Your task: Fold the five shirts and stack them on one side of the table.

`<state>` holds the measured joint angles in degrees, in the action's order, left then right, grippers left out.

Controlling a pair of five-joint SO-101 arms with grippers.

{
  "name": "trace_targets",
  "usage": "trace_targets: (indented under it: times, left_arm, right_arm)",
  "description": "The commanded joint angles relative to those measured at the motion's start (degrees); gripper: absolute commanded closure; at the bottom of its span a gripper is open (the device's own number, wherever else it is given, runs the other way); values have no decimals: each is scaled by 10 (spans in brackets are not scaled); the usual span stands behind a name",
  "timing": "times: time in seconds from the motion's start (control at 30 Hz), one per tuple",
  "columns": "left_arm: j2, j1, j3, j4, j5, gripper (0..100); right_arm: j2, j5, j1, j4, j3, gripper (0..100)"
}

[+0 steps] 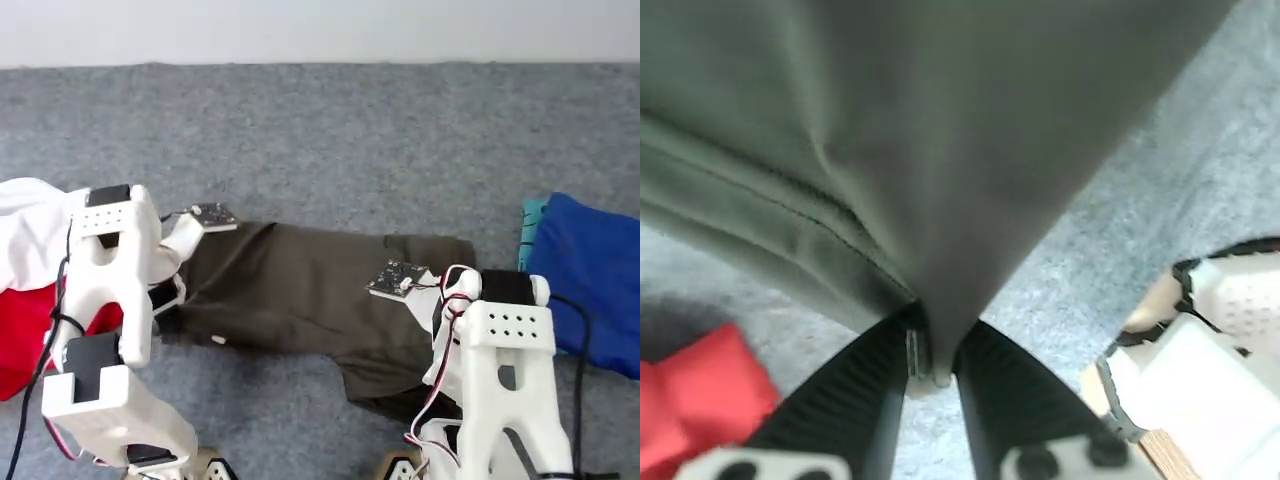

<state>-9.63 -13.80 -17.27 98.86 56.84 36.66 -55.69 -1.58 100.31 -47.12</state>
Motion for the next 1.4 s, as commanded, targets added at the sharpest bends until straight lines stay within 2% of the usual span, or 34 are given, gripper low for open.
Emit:
trace_targets:
  times: [0.0, 0.23, 0.4, 0.53, 0.7, 0.9, 0.97, 1.07, 1.13, 1.27, 1.3, 1.37]
  left_arm:
    - [8, 1, -5, 16, 8, 987]
    - [8, -2, 9, -4, -9, 931]
    - [8, -10, 95, 17, -79, 882]
    - [56, -9, 134, 17, -115, 858]
    - [176, -11, 134, 17, -122, 784]
    - [240, -12, 133, 15, -127, 772]
    - [239, -11, 135, -2, -160, 775]
    - [235, -9, 131, -69, -251, 778]
    - [215, -3, 127, -127, -315, 815]
    - [131, 25, 116, -194, -382, 956]
    - [103, 34, 117, -206, -389, 987]
    - [47, 51, 118, -228, -409, 983]
  right_arm:
    - [11, -6, -3, -1, 0, 988]
    - [14, -5, -3, -7, 1, 961]
    - [16, 11, -16, 12, 35, 745]
    - [16, 38, -42, 20, 121, 683]
    - [11, 40, -47, 19, 204, 684]
    - [10, 41, -49, -9, 215, 684]
    - [10, 48, -49, -32, 215, 685]
    - [7, 121, -48, -109, 213, 697]
    - [-13, 179, -45, -179, 200, 765]
    - [-101, 246, -29, -312, 179, 997]
    - [-129, 254, -27, -335, 180, 987]
    - [-177, 271, -15, -376, 181, 959]
